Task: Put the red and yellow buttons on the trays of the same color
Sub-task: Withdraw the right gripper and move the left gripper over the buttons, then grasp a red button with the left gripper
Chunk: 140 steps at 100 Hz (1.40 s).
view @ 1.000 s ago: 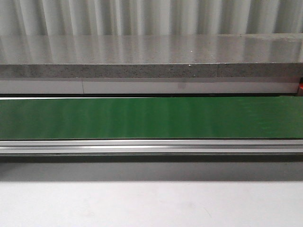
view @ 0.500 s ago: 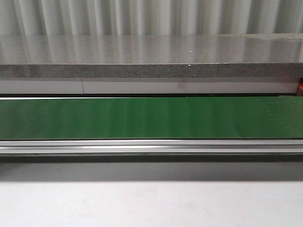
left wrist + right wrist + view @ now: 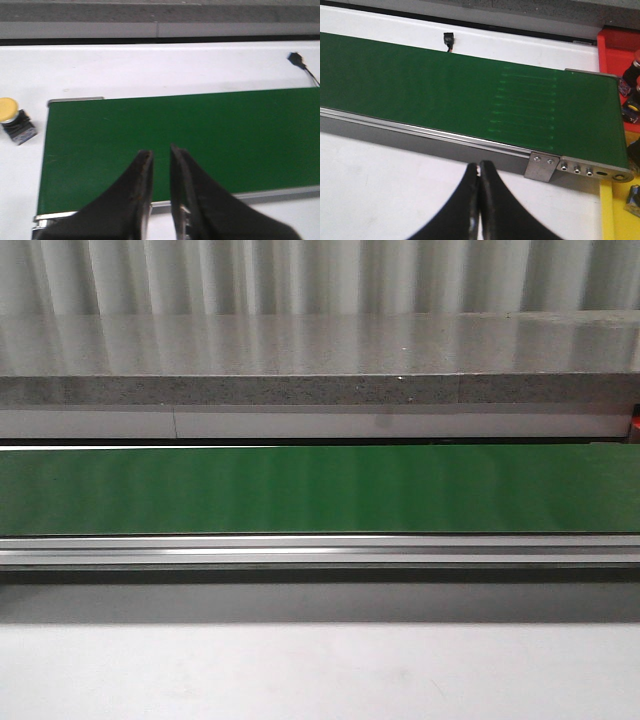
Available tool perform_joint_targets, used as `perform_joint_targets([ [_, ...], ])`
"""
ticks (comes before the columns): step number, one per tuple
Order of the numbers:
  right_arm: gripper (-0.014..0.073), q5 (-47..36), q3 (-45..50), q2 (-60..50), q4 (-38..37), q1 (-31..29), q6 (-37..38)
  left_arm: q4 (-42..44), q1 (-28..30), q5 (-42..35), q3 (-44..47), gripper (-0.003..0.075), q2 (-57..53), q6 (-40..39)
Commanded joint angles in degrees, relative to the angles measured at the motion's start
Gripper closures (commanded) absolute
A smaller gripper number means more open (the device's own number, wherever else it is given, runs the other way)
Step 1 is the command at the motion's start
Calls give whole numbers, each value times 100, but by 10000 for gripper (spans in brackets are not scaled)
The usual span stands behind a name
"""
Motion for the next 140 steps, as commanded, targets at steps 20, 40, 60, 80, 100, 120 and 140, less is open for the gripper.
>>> perform_joint_targets([
  [20, 660, -378, -142, 35, -18, 8, -58, -48, 1435, 866, -677, 320, 815, -387],
  [40, 660, -378, -142, 35, -18, 8, -58, -68, 2559, 1416, -711, 285, 1443, -867],
  [60, 660, -378, -142, 35, -18, 8, -58, -94, 3110, 1981, -711, 278, 2154, -984],
  [80, 660, -378, -142, 35, -18, 8, -58, -94, 3207, 1955, -720, 278, 2820, -1239],
  [100, 660, -378, -142, 35, -18, 8, -58, -70, 3207, 1880, -790, 278, 3349, -1610],
  [120, 660, -378, -142, 35, -18, 8, -58, 331, 3207, 1987, -942, 278, 3456, -1944],
  [140, 660, -378, -142, 35, -18, 8, -58, 604, 3220, 2038, -942, 278, 3456, -2072],
])
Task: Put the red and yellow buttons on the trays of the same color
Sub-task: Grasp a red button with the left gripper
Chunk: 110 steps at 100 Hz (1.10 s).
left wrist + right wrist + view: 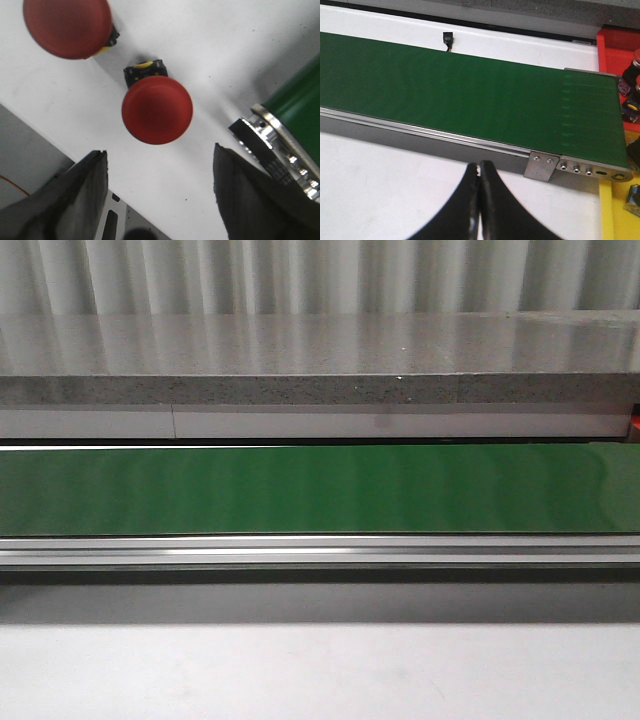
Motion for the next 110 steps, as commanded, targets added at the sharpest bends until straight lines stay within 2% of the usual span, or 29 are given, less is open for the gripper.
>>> perform_joint_targets([
  [1, 660, -386, -142, 35, -18, 8, -58, 31, 25, -63, -157, 278, -158, -132],
  [58, 660, -386, -142, 35, -18, 8, -58, -88, 25, -793, -172, 286, 431, -220],
  [66, 660, -386, -142, 35, -18, 8, -58, -88, 25, -804, -172, 332, 431, -220],
  [84, 660, -386, -142, 35, -18, 8, -58, -88, 25, -782, -172, 528, 431, -199],
  [92, 660, -386, -142, 35, -18, 8, -58, -88, 25, -755, -172, 590, 431, -152],
  [99, 660, -386, -142, 35, -18, 8, -58, -88, 25, -729, -172, 626, 406, -114],
  [110, 660, -386, -142, 35, -18, 8, -58, -102, -2, -581, -305, 638, 232, 90],
])
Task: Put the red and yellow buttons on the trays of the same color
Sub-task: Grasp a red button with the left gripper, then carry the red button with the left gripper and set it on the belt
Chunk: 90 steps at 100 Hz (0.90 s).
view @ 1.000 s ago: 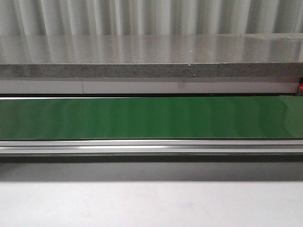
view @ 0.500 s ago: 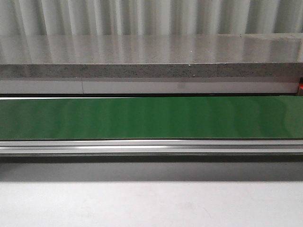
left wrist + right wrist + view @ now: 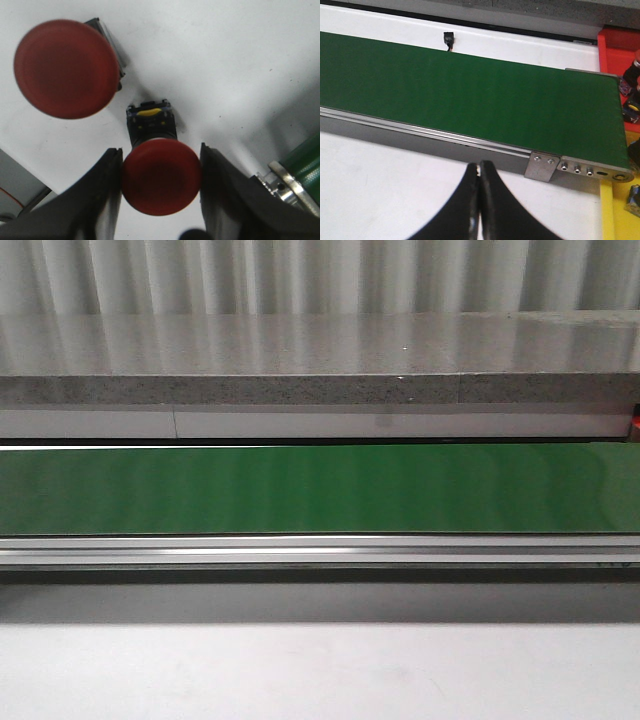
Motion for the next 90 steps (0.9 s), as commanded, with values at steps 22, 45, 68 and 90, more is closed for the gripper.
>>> perform_joint_targets([
  [22, 660, -386, -142, 35, -18, 8, -58, -83, -86, 894, -1348, 638, -559, 612],
  [45, 660, -386, -142, 35, -18, 8, -58, -83, -755, 1323, -2390, 638, -559, 940],
  [68, 660, -386, -142, 35, -18, 8, -58, -26, -1432, 1681, -2643, 638, -340, 953],
  [90, 660, -386, -142, 35, -18, 8, -58, -15, -1871, 1593, -2643, 638, 67, 953],
])
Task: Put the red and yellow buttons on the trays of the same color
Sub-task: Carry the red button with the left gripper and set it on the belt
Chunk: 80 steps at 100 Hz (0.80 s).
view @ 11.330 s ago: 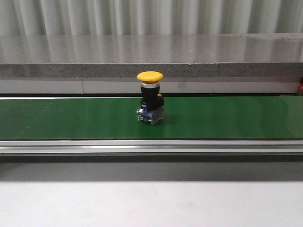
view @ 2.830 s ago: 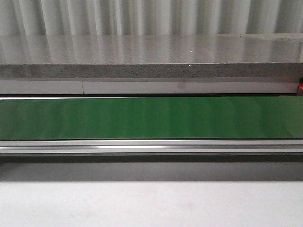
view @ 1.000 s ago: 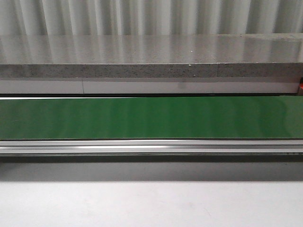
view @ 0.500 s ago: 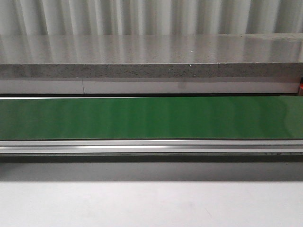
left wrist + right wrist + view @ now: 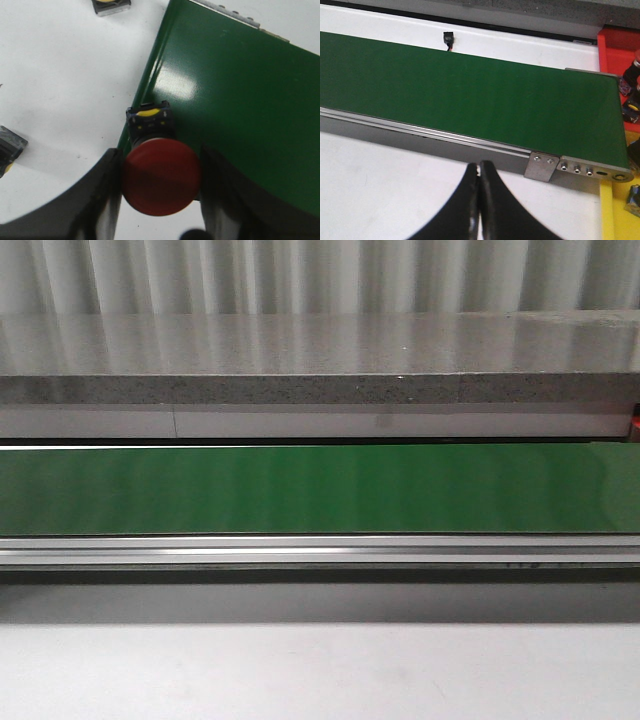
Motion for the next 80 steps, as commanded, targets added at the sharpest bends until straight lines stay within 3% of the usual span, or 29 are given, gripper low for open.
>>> perform_joint_targets([
  [1, 660, -386, -142, 35, -18, 8, -58, -36, -191, -131, -178, 638, -29, 23],
  [23, 660, -386, -142, 35, -18, 8, -58, -8, -327, -172, -178, 598, 214, 38],
  [34, 660, -386, -142, 35, -18, 8, -58, -85, -327, -172, -178, 428, 214, 175],
  [38, 660, -386, -142, 35, -18, 8, -58, -112, -327, -184, -178, 316, 214, 175],
  [47, 660, -386, -142, 35, -18, 8, -58, -147, -327, -211, -178, 157, 214, 150],
  [53, 660, -386, -142, 35, -18, 8, -58, -148, -327, -266, -178, 128, 214, 150],
  [80, 660, -386, -142, 35, -18, 8, -58, -54, -251, -513, -645, 136, 214, -383],
])
